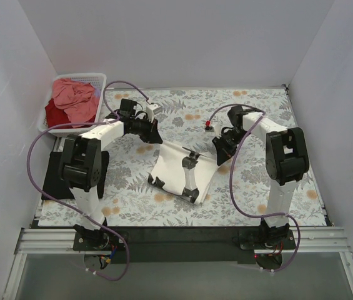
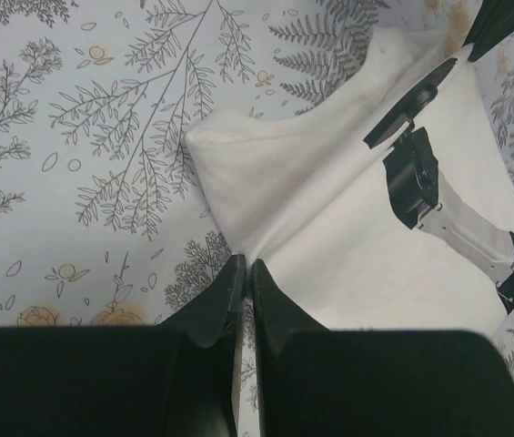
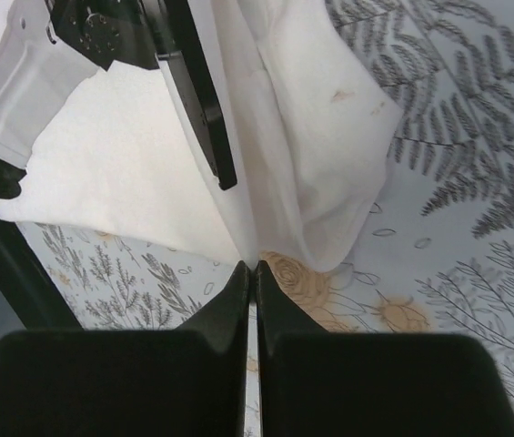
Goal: Fold and stack the t-shirts
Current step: Fold the tshirt
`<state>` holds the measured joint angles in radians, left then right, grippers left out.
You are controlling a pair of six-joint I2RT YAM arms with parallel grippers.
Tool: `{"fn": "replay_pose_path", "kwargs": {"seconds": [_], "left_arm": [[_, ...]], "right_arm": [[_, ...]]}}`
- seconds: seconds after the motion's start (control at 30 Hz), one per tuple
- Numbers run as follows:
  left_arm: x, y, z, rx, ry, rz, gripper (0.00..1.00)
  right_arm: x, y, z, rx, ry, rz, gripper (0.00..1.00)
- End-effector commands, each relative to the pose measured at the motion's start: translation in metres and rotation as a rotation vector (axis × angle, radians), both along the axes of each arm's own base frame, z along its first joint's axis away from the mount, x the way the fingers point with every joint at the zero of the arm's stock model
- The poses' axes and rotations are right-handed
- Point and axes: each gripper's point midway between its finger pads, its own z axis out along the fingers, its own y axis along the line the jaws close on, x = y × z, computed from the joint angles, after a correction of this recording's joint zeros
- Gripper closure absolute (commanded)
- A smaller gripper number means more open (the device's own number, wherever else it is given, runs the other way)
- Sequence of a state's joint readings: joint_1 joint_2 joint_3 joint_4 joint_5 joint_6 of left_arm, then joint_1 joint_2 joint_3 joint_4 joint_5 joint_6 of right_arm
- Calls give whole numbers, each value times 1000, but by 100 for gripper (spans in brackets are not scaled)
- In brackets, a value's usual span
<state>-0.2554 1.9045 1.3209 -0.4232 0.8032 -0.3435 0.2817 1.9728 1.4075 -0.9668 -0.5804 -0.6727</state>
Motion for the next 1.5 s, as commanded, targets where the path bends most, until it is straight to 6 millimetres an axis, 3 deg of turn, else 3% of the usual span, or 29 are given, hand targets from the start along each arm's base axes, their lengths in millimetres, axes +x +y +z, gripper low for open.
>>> {"fn": "replay_pose_path", "kwargs": {"seconds": [0.0, 0.2, 0.3, 0.47, 0.53, 0.57, 0.67, 0.7, 0.77, 0.8, 0.93, 1.0, 1.03, 1.1, 1.13, 1.2, 1.23, 1.27, 1.33, 1.37, 1.43, 1.47], "left_arm": [[44, 13, -2, 13, -86, 108, 100], [65, -5, -15, -38, -33, 111, 100], [83, -14, -15, -54, -31, 125, 100], [103, -18, -19, -53, -28, 180, 100], [106, -20, -18, -67, -9, 203, 92], [107, -20, -13, -75, -11, 214, 82], [111, -19, 3, -100, -12, 268, 68], [110, -18, 10, -109, -18, 269, 62], [106, -16, 26, -125, -23, 284, 57], [102, -17, 48, -152, -46, 271, 54], [64, -33, 91, -279, 54, 201, 48], [36, -46, 88, -315, 184, 178, 47], [21, -52, 95, -339, 214, 143, 46], [-12, -66, 83, -350, 329, 125, 46], [-26, -70, 88, -368, 361, 102, 46], [-45, -81, 85, -384, 428, 94, 46], [-58, -81, 73, -378, 474, 97, 46], [-68, -86, 70, -378, 502, 79, 46], [-76, -89, 61, -383, 557, 84, 46], [-86, -90, 48, -370, 614, 88, 46], [-91, -91, 35, -365, 666, 112, 46], [-95, -87, 12, -339, 725, 148, 46]], "right_arm": [[18, -23, 7, -53, -73, 4, 99], [47, -21, -14, -65, -68, -7, 99], [75, -23, -21, -87, -109, -22, 99], [137, -28, -12, -123, -257, -56, 99], [154, -33, -14, -152, -305, -70, 99], [172, -34, -8, -160, -366, -83, 99], [198, -36, 9, -183, -446, -139, 78], [199, -34, 21, -173, -451, -171, 60], [196, -30, 39, -141, -466, -188, 42], [192, -29, 56, -123, -489, -198, 35], [172, -16, 104, 4, -473, -280, 29], [150, 4, 131, 145, -423, -279, 26], [133, 10, 125, 182, -347, -288, 24], [99, 35, 140, 321, -208, -291, 23], [77, 40, 127, 341, -106, -299, 23], [46, 61, 132, 437, 13, -283, 22], [24, 62, 111, 433, 108, -302, 22], [19, 70, 115, 477, 136, -302, 22], [8, 75, 102, 477, 190, -306, 23], [2, 77, 94, 484, 224, -309, 23], [-6, 77, 75, 467, 303, -341, 23], [-10, 73, 52, 431, 328, -365, 23]]}}
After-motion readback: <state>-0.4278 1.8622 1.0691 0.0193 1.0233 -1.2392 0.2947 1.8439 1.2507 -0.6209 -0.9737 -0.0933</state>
